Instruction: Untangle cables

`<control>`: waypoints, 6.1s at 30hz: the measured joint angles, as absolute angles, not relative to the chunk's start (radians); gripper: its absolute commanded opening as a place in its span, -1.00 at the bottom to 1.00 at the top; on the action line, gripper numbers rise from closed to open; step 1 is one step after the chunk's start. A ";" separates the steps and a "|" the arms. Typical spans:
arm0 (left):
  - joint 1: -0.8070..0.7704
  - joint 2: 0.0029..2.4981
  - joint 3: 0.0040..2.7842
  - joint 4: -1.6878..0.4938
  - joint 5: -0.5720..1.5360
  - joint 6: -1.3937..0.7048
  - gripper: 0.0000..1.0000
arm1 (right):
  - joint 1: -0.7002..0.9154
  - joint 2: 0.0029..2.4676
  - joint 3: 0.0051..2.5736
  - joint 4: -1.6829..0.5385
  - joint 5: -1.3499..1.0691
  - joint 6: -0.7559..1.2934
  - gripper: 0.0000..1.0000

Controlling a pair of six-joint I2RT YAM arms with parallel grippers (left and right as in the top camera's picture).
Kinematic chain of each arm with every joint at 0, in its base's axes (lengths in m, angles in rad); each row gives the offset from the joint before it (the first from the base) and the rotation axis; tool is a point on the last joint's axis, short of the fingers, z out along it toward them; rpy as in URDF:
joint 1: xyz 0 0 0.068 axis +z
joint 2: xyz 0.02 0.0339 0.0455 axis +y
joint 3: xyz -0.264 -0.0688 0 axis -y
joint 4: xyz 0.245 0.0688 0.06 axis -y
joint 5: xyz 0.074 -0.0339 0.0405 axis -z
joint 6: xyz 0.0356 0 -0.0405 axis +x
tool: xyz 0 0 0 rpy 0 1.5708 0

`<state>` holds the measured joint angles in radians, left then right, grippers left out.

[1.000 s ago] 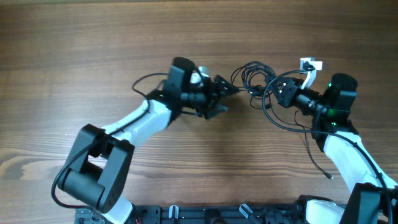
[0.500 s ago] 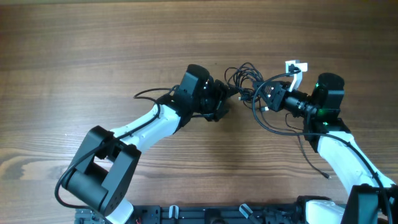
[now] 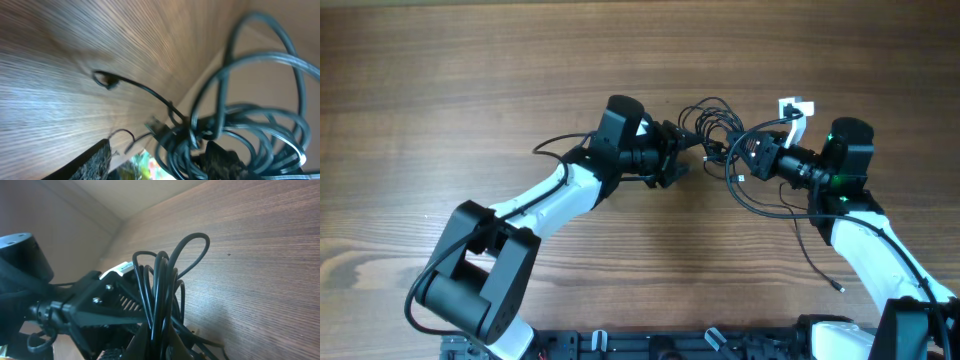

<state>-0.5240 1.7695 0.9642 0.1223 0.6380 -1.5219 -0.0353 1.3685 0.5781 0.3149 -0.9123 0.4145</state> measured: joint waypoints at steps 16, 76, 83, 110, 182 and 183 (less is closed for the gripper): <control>-0.516 1.769 0.964 0.182 0.442 -1.514 0.18 | -0.035 1.369 0.578 0.284 -0.916 0.414 -0.91; -0.589 1.736 0.965 -0.009 0.288 -1.435 -0.40 | 0.005 1.369 0.578 0.275 -1.035 0.422 -0.91; -0.612 1.736 0.965 -0.005 0.286 -1.372 -0.92 | 0.005 1.369 0.578 0.314 -1.043 0.453 -0.91; 0.021 1.558 0.958 0.380 1.052 -1.155 -0.74 | 0.005 1.342 0.585 0.075 -0.402 0.396 -0.91; -0.194 1.644 0.966 -0.139 1.027 -0.860 0.99 | 0.012 1.342 0.583 0.036 -0.875 0.474 -0.91; -0.219 1.644 0.966 -0.139 1.044 -0.826 0.97 | 0.012 1.342 0.583 0.037 -0.875 0.487 -0.91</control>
<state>-0.2188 1.6436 0.9657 -0.1387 1.0443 -0.8265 0.0124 1.3418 0.5835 0.0372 -0.8749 0.4870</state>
